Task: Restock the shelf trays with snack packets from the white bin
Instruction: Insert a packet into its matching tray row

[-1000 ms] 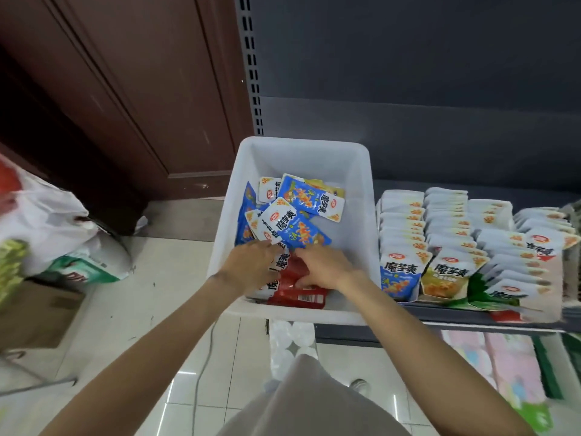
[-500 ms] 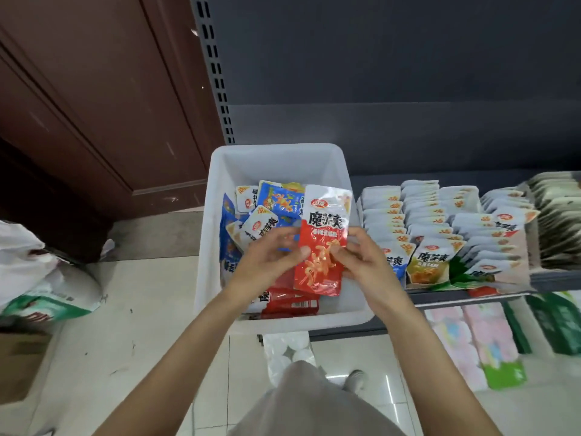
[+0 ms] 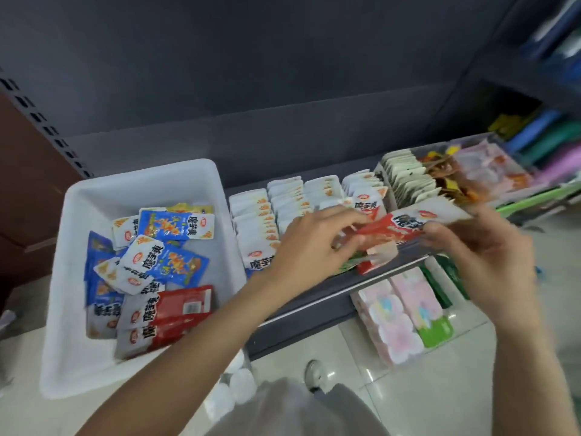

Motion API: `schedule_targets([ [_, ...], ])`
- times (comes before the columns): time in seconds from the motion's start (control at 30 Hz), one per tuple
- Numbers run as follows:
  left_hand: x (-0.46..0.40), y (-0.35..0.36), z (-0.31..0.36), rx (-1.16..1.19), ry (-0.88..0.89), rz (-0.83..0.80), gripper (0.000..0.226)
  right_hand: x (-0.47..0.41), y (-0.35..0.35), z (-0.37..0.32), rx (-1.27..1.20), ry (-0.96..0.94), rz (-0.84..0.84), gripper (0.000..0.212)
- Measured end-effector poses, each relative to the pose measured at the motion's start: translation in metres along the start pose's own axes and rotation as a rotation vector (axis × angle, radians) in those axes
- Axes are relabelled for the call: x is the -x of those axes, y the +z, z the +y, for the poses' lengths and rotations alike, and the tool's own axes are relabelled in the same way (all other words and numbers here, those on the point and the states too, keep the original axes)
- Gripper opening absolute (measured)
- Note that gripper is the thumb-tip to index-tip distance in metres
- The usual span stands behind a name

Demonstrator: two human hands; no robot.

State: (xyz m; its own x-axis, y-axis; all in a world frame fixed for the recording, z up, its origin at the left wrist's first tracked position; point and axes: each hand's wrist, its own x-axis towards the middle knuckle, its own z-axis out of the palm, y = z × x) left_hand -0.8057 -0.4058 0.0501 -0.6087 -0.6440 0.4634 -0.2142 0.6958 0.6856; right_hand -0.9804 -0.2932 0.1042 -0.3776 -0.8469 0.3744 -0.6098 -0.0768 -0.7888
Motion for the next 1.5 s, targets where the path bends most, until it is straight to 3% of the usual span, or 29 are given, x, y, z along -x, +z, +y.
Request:
schedule_targets([
  [0.1,-0.047,0.042,0.014,0.146,-0.038,0.031,0.016,-0.013,-0.036,0.032,0.04,-0.051,0.189,0.011],
  [0.2,-0.087,0.076,0.006,0.084,-0.088,0.008,0.015,-0.038,-0.046,0.067,0.203,-0.111,0.213,0.011],
  [0.3,-0.108,0.091,-0.015,0.0,-0.196,-0.038,0.013,-0.066,-0.028,0.102,0.391,-0.123,0.067,0.011],
  [0.37,-0.111,0.091,-0.029,-0.137,-0.276,-0.102,0.011,-0.08,-0.009,0.121,0.429,-0.091,-0.06,0.02],
  [0.5,-0.105,0.086,-0.051,-0.383,-0.354,-0.164,0.012,-0.095,0.027,0.147,0.527,-0.099,-0.262,0.019],
  [0.67,-0.095,0.095,-0.055,-0.473,-0.305,-0.166,0.025,-0.094,0.058,0.171,0.728,-0.126,-0.308,0.028],
  [0.73,-0.087,0.095,-0.051,-0.461,-0.307,-0.07,0.027,-0.091,0.063,0.17,0.702,-0.133,-0.234,0.028],
  [0.9,-0.042,0.062,-0.031,-0.405,-0.13,0.506,0.023,-0.073,0.038,0.134,0.323,-0.155,-0.048,0.027],
  [1.03,0.023,0.006,-0.037,-0.479,-0.184,0.622,0.027,-0.042,0.031,0.082,0.091,-0.212,-0.029,0.024],
  [1.17,0.09,-0.062,-0.06,-0.543,-0.438,0.401,0.034,-0.023,0.077,0.036,-0.108,-0.243,-0.381,0.013],
  [1.3,0.154,-0.109,-0.097,-0.642,-0.721,0.124,0.028,-0.002,0.161,0.0,-0.11,-0.213,-0.736,0.013],
  [1.37,0.178,-0.122,-0.109,-0.66,-0.854,-0.043,0.04,0.01,0.204,-0.016,-0.071,-0.213,-0.842,0.015],
  [1.5,0.204,-0.135,-0.127,-0.653,-0.855,-0.291,0.062,0.027,0.276,-0.027,0.192,-0.267,-1.016,0.03],
])
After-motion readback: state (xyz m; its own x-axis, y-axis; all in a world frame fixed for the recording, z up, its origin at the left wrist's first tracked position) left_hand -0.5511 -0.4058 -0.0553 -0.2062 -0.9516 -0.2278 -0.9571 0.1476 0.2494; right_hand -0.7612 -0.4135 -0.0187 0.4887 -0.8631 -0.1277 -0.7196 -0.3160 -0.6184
